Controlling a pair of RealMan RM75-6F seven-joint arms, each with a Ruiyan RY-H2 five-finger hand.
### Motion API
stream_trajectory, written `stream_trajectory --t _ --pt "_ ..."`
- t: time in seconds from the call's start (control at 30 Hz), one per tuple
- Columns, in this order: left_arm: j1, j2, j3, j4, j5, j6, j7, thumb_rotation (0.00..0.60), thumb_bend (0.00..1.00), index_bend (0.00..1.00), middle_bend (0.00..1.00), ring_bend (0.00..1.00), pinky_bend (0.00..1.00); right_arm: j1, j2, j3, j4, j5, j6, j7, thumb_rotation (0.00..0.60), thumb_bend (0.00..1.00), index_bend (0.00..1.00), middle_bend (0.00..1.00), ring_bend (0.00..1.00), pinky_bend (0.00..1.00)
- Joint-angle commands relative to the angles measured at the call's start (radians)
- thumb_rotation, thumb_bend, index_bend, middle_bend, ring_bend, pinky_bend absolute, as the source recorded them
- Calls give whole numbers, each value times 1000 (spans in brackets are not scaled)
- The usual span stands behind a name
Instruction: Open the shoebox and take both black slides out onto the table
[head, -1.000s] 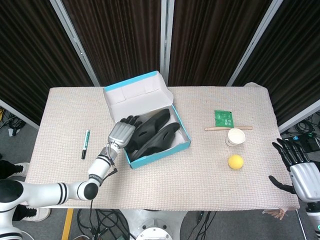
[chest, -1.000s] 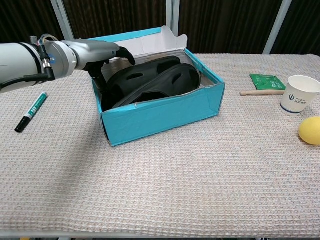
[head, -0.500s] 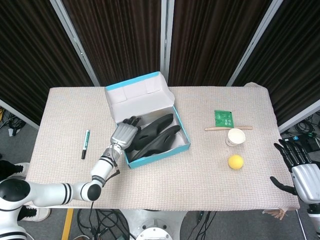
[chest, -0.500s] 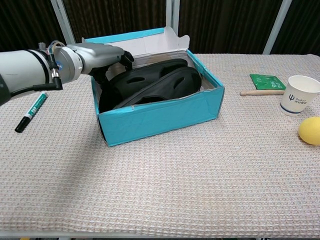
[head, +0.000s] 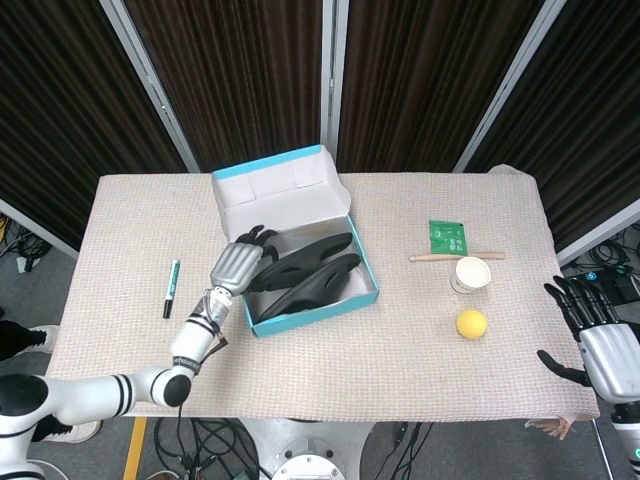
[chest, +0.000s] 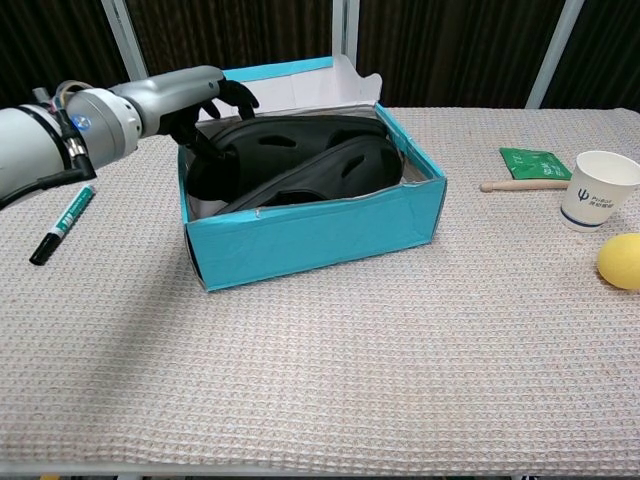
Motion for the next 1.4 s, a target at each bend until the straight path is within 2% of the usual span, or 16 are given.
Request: stream_trajectory --t 0.03,0.2,0.4,0.53,0.77,0.93,1.17,1.4 --pt "52 0 -29 5 74 39 -132 600 558 544 112 11 183 -1 2 0 -2 0 2 -2 600 101 0 25 0 57" --pt "107 -11 -56 24 170 98 -336 600 584 575 157 35 208 -2 4 2 -6 2 3 -6 600 101 0 25 0 58" --pt "153 -33 -96 23 224 140 -553 600 590 576 222 97 269 4 3 3 -8 -3 -4 -9 600 101 0 25 0 58" --pt "166 -29 -113 12 215 101 -646 600 589 576 244 124 309 7 6 3 -10 -4 -7 -10 600 101 0 25 0 58" --pt "223 -23 -199 -30 172 111 -863 600 590 576 291 169 316 9 9 3 -10 -3 -9 -8 600 101 0 25 0 58" --pt "293 44 -212 -68 181 141 -939 600 591 576 291 169 317 13 9 5 -10 -7 -12 -6 600 101 0 25 0 58" --pt "434 122 -164 -84 192 250 -940 600 591 575 291 169 317 16 8 3 -4 -8 -15 -1 600 101 0 25 0 58" --pt "571 188 -142 -86 125 305 -961 600 591 575 294 169 317 20 8 4 -4 -13 -15 -1 600 101 0 25 0 58"
